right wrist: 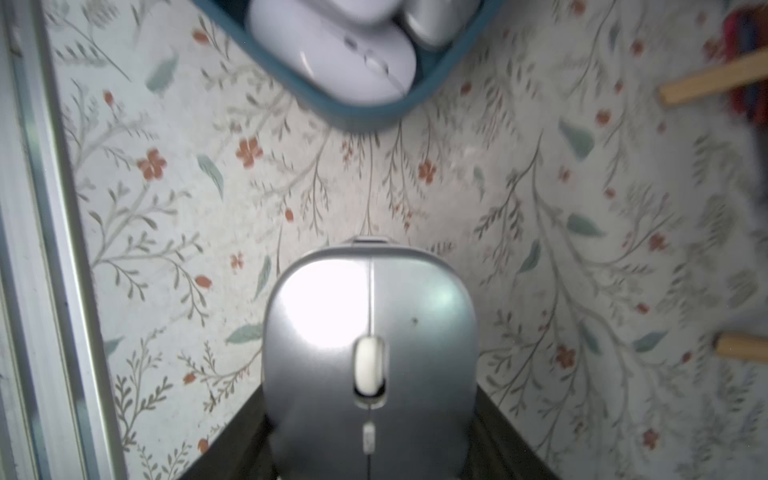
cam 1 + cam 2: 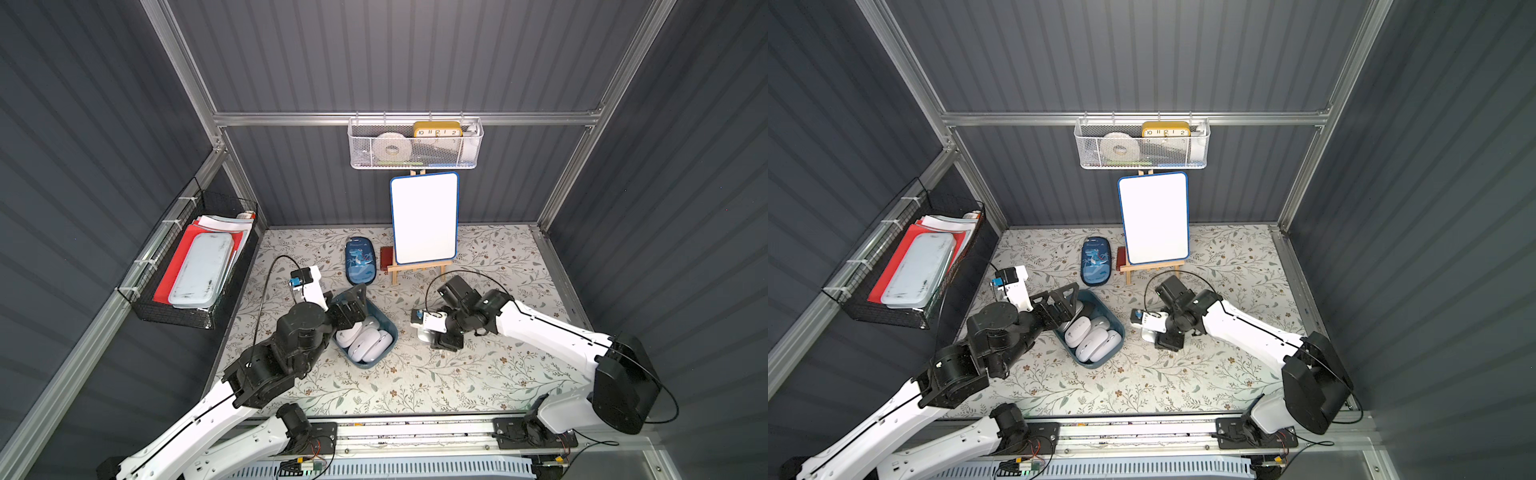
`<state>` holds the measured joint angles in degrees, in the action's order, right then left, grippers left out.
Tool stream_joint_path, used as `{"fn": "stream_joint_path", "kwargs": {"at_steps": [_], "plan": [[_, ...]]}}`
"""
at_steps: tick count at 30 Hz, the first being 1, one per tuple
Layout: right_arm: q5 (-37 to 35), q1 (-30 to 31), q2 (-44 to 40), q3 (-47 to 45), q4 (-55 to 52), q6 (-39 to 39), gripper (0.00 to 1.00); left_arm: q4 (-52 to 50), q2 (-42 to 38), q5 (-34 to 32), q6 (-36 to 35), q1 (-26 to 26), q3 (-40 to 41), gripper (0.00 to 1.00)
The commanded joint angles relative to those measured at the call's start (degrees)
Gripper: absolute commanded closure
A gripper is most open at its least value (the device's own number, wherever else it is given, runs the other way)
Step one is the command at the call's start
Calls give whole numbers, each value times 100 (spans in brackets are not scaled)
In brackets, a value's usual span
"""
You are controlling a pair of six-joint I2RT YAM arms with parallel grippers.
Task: Put the mouse in the storage box
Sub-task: Place the mouse in the storage box.
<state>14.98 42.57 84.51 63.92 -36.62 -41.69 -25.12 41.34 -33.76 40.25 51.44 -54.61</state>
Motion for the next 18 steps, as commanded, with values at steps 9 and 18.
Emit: {"fn": "stream_joint_path", "kwargs": {"at_steps": [9,18], "plan": [[698,837,2903,3581,-533,684,53,-107,-85,-226,106,26,-57,0],[689,1196,3700,3784,-199,1166,47,-133,40,-245,128,30,-67,1]]}}
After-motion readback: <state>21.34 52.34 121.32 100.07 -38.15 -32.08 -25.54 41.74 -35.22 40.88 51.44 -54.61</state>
